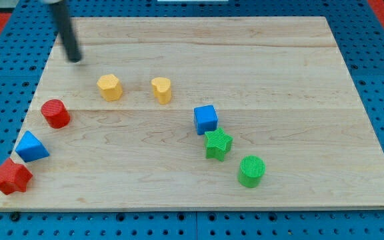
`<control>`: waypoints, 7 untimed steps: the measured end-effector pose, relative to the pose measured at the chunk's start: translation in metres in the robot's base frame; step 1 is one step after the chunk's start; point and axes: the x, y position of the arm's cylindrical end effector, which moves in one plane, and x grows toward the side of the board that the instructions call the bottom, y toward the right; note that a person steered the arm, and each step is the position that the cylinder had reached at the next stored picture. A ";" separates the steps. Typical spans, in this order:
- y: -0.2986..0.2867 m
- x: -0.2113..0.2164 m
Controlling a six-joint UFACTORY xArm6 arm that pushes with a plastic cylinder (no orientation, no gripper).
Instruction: Push blue triangle near to yellow heart
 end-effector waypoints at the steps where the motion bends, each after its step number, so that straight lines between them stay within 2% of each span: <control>1: -0.029 0.033; 2: -0.030 0.064; 3: -0.027 0.153; 4: -0.030 0.165; 6: 0.027 0.192; 7: 0.002 0.198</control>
